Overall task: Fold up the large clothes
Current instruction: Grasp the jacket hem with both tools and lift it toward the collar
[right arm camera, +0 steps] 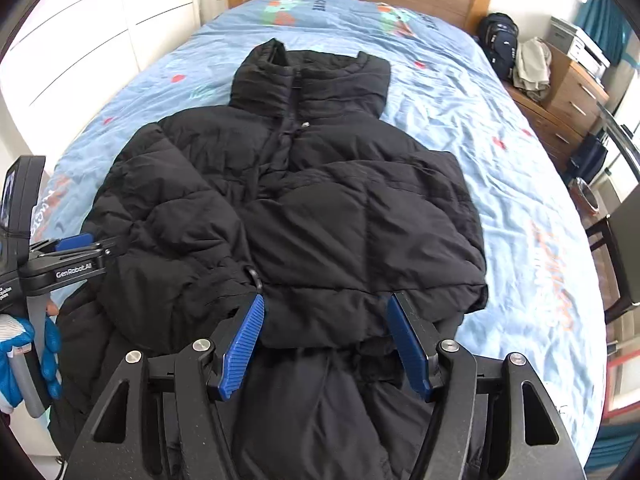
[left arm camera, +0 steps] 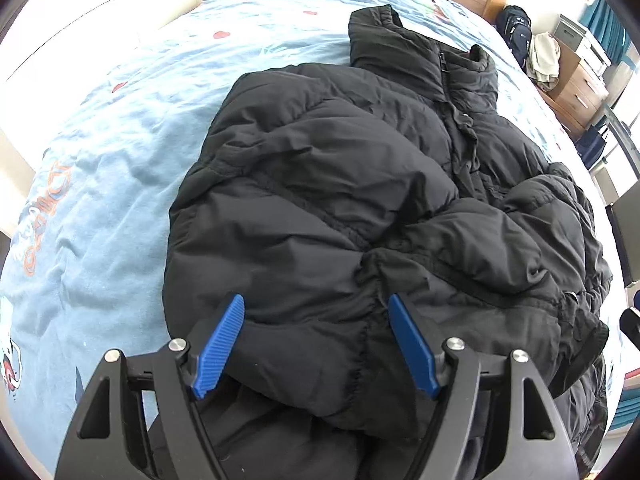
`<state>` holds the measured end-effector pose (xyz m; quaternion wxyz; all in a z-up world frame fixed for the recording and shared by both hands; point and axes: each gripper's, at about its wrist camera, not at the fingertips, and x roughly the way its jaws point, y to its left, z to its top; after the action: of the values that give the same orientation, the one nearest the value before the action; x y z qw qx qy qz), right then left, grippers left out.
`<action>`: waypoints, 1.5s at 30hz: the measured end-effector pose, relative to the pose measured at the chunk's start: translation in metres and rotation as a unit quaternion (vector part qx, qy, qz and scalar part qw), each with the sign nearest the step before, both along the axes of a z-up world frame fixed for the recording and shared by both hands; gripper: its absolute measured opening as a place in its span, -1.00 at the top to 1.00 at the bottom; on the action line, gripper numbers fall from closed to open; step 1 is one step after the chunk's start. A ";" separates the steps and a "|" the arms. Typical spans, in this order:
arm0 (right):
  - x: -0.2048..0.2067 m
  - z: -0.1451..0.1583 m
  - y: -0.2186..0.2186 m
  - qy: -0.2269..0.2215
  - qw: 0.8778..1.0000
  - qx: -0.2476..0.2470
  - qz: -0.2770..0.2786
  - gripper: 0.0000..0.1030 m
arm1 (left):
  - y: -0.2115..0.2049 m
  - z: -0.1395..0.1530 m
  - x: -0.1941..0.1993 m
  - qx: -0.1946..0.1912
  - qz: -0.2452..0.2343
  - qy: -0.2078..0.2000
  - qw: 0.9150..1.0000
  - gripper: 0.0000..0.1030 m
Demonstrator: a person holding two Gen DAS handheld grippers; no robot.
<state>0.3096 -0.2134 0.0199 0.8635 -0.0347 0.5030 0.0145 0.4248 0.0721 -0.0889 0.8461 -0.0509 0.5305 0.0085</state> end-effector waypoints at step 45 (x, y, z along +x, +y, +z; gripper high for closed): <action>0.455 -0.121 -0.105 -0.003 0.966 0.243 -0.087 0.63 | -0.028 -0.059 0.411 -0.200 0.001 0.025 0.979 0.78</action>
<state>0.7642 -0.3188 -0.1012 0.8453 0.2200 0.4830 0.0607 0.8360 0.0445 -0.1479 0.8050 -0.2197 0.5427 -0.0955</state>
